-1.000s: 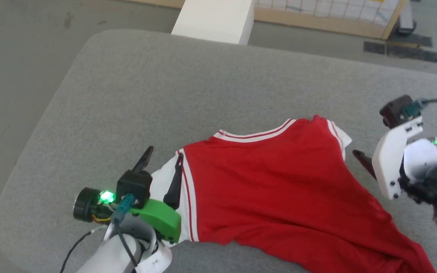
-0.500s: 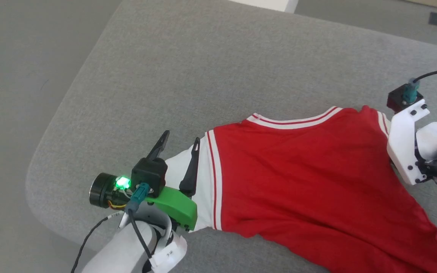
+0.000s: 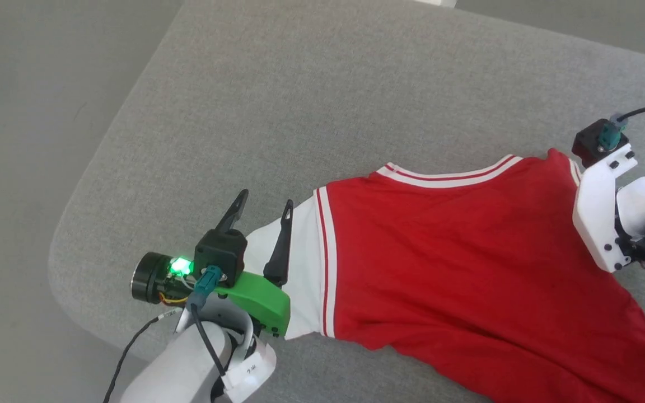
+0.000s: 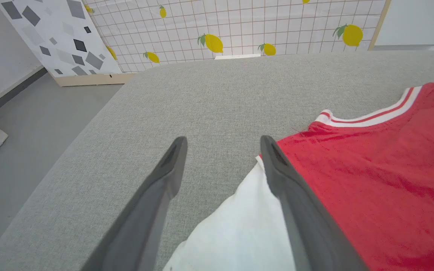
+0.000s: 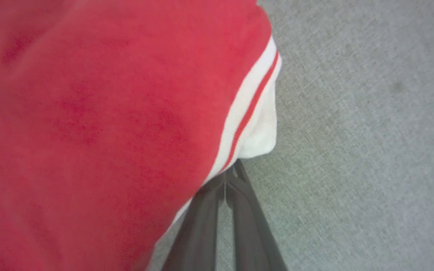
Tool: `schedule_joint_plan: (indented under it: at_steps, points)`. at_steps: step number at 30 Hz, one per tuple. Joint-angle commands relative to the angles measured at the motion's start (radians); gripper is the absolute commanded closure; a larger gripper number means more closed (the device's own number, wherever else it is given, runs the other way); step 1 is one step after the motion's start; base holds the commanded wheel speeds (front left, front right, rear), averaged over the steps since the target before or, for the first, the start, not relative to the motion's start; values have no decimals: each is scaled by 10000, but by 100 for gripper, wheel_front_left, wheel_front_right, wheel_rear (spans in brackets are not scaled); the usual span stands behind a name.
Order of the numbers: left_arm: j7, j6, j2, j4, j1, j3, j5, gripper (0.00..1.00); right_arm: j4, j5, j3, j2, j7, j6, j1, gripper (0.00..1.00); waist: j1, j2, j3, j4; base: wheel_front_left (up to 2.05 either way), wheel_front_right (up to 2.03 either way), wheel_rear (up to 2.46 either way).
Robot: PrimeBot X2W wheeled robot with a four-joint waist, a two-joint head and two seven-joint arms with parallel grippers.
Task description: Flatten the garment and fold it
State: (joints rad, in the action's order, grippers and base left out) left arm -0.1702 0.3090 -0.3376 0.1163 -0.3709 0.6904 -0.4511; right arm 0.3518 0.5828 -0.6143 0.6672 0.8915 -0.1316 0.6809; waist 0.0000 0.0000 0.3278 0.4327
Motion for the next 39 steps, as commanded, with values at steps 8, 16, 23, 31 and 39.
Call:
schedule_joint_plan:
  at_steps: [8,16,23,31,39]
  points:
    - [144,29,-207,111,150,-35,-149,0,-8,679,-691,1067,-780,9,-795,100,0,0,-1294,-945,0,0,0]
    - [316,116,-372,-121,336,-121,-343,0,-322,874,-383,2666,-1492,9,-1177,100,0,0,-1723,-1682,0,0,0]
    - [399,179,-401,-283,454,-118,-455,0,-331,1416,295,2343,-2048,9,-1466,100,0,0,-1712,-1969,0,0,0]
    - [442,173,-392,-333,400,-12,-441,0,-584,1430,415,1548,-2526,9,-1220,0,0,0,-1503,-1616,0,0,0]
    - [252,226,-127,-303,203,93,-367,0,-540,1439,51,974,-1943,9,-187,0,0,0,-726,-716,0,0,0]
